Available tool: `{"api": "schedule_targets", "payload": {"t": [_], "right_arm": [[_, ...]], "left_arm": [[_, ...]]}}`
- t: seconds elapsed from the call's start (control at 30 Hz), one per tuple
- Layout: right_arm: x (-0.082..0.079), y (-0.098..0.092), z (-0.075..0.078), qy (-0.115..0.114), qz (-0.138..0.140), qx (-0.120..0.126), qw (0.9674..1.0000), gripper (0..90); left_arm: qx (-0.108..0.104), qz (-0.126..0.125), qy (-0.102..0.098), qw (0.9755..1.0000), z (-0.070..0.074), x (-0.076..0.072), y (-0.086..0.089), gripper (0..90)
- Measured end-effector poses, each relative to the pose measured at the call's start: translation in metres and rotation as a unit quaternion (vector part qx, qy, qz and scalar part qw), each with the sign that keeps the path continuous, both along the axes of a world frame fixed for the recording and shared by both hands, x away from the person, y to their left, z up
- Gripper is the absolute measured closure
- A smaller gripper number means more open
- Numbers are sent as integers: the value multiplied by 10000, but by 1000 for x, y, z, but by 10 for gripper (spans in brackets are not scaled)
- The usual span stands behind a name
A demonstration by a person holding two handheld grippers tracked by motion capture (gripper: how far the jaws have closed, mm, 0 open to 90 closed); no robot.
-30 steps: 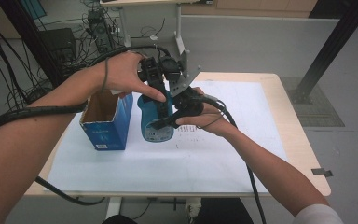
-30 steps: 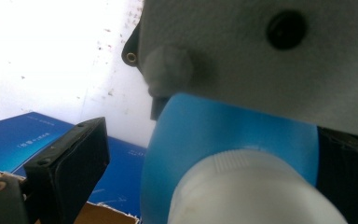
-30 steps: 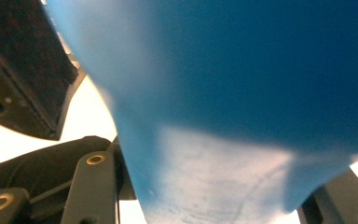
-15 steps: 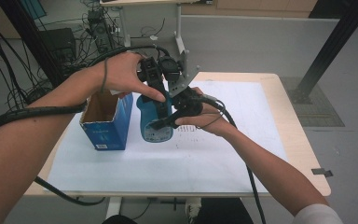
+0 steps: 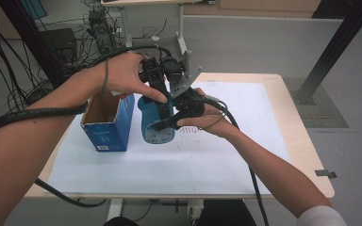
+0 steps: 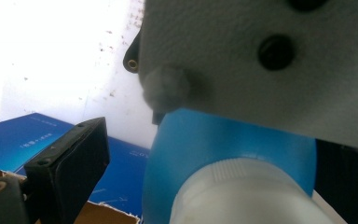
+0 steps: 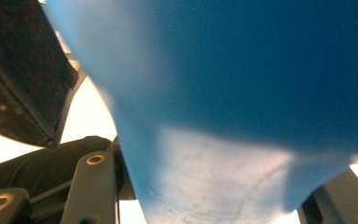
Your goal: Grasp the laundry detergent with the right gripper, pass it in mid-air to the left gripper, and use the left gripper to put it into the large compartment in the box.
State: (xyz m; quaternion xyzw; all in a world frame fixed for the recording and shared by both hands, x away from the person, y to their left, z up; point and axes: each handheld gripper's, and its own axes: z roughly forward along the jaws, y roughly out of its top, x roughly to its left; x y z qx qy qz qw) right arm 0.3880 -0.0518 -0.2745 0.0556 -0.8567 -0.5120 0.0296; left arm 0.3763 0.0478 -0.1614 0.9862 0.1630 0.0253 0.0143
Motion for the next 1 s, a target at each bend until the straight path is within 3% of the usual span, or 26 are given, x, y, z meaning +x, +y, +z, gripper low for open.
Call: {"api": "schedule_targets", "payload": {"t": [1.0], "right_arm": [[0,1,1,-18,18,4,10000,441]], "left_arm": [[2,15,-13,10000,-1,0,3,53]]}}
